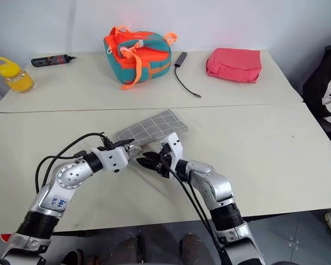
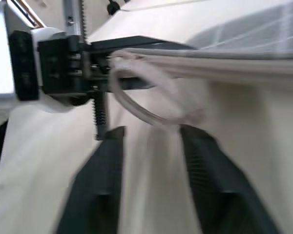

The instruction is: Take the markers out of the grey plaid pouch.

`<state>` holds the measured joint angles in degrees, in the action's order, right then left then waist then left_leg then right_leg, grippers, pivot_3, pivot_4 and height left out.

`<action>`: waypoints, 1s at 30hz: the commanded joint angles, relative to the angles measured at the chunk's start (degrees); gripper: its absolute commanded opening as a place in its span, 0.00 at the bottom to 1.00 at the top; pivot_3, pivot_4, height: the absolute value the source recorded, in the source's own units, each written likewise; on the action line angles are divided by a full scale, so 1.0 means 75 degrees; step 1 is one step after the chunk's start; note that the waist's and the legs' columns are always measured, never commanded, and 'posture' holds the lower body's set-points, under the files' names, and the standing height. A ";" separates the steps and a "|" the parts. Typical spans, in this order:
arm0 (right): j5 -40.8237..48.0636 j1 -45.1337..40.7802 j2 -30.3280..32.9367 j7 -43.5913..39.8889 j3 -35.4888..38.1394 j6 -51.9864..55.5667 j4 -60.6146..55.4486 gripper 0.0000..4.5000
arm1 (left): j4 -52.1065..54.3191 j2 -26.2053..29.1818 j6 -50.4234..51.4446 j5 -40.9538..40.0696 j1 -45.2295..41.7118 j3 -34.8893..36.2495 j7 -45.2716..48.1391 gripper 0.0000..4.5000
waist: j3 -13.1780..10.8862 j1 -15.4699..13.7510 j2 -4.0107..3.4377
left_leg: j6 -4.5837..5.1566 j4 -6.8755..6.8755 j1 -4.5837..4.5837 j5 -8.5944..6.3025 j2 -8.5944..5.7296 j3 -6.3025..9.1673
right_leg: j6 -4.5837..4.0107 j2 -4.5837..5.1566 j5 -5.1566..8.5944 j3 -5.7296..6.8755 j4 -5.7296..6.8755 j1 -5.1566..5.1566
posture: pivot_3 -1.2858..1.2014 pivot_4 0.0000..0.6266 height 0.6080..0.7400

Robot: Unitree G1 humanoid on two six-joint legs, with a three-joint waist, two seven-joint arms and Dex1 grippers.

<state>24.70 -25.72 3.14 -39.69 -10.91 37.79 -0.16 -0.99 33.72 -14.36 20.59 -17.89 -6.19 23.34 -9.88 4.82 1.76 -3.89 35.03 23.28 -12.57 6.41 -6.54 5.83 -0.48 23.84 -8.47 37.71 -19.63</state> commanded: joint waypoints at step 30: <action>0.0290 -0.0535 -0.1349 0.1123 0.0696 -0.0022 0.0536 0.60 | 0.0527 -0.0356 0.0394 0.0418 -0.0045 -0.0386 -0.0188 0.00 | 0.0000 0.0004 0.0000 | -0.0006 -0.0006 0.0001 -0.0005 0.0013 -0.0023 | 0.0000 -0.0004 0.0000 -0.0010 0.0003 -0.0019 | 0.52 0.24 1.00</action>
<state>25.37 -28.99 -6.44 -31.19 -6.01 37.82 5.84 0.35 31.28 -10.94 23.52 -18.61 -8.74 22.13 -9.88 4.86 1.76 -3.94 34.98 23.29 -12.61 6.51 -6.71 5.83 -0.51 23.84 -8.54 37.74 -19.77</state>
